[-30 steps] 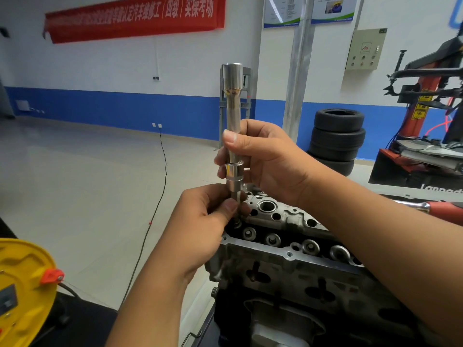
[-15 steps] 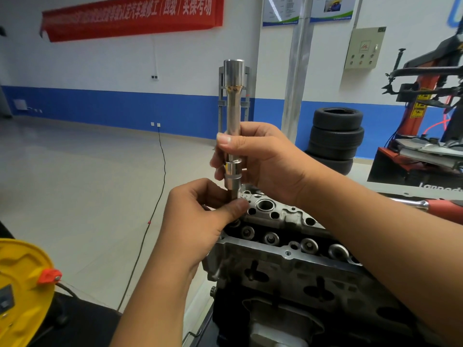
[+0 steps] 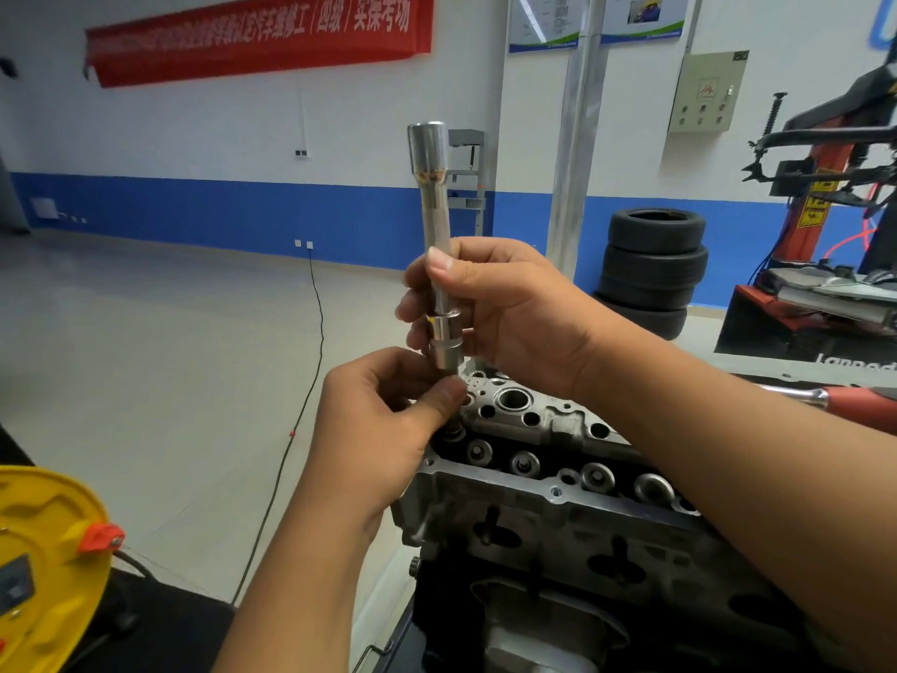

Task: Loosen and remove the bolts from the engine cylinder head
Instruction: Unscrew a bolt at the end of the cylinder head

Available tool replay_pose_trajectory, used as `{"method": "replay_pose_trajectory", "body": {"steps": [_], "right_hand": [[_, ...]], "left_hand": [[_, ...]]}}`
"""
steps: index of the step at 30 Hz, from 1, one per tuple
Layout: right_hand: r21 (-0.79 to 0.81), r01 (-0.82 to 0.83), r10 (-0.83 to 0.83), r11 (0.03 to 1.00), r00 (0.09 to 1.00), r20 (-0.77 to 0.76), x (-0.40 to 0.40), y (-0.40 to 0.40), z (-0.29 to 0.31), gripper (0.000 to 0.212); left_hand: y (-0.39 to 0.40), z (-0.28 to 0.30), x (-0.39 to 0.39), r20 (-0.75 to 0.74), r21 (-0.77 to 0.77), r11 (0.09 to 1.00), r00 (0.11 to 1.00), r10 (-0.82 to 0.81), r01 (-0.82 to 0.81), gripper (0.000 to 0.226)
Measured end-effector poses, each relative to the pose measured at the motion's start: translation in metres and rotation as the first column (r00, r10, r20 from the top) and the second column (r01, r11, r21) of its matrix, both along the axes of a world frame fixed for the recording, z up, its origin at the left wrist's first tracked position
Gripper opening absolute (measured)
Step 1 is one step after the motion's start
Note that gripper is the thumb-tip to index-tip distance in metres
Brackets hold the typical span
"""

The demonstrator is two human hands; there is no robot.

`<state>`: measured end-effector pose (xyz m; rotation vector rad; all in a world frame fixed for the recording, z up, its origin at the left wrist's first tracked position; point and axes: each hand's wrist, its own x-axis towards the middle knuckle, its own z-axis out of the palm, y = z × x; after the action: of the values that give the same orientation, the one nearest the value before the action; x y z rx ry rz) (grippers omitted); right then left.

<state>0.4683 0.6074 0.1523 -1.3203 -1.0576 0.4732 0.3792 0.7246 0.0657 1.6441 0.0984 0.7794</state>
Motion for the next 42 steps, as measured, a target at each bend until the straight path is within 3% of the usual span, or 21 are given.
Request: {"method": "replay_pose_trajectory", "body": {"steps": [4,7,10,13,18,21,27,30,34,38,42], "right_hand": [[0.051,0.020,-0.019,0.998,1.000,-0.017,0.001,-0.001,0.000,0.016],[0.064,0.018,-0.018,0.998,1.000,-0.008,0.002,-0.001,-0.001,0.018],[0.064,-0.007,0.007,0.998,1.000,-0.002,0.002,-0.002,0.000,0.016],[0.048,-0.045,0.046,0.998,0.999,-0.022,0.002,-0.003,0.000,0.015],[0.025,-0.074,0.075,0.997,0.997,-0.033,0.002,-0.003,0.001,0.013],[0.053,-0.049,0.050,0.997,0.998,-0.035,0.003,-0.002,0.000,0.010],[0.066,-0.096,0.100,0.993,0.993,-0.061,0.004,-0.003,0.002,0.013],[0.064,-0.143,0.147,0.988,0.986,-0.074,0.003,-0.004,0.004,0.010],[0.039,-0.187,0.190,0.982,0.977,-0.101,0.002,-0.004,0.004,0.014],[0.041,-0.128,0.130,0.991,0.989,-0.066,0.002,-0.001,0.000,0.011],[0.077,-0.080,0.085,0.994,0.994,-0.068,0.003,0.000,-0.001,0.016]], "left_hand": [[-0.003,0.000,0.002,0.022,0.017,0.998,0.998,0.061,-0.062,0.017],[-0.005,0.000,0.000,0.016,0.037,0.999,1.000,-0.020,0.019,0.003],[-0.004,-0.001,-0.002,-0.030,0.042,0.988,0.989,-0.145,0.146,0.018],[0.001,-0.002,-0.004,-0.042,0.092,0.987,0.991,-0.129,0.133,0.036],[0.001,-0.002,0.000,0.034,0.034,0.999,0.999,-0.032,0.031,0.018],[-0.001,-0.001,0.000,0.043,0.016,1.000,0.999,0.001,-0.002,0.021],[0.005,-0.001,-0.004,-0.014,0.066,0.982,0.985,-0.175,0.175,0.020],[0.006,-0.002,-0.003,0.005,0.107,0.984,0.990,-0.143,0.142,0.025],[0.003,-0.003,0.001,0.042,0.031,0.998,0.997,-0.061,0.060,0.024],[-0.001,-0.002,0.001,0.069,-0.016,1.000,0.997,-0.016,0.018,0.025],[0.001,-0.003,-0.001,0.028,-0.027,0.991,0.991,-0.127,0.128,0.022]]}}
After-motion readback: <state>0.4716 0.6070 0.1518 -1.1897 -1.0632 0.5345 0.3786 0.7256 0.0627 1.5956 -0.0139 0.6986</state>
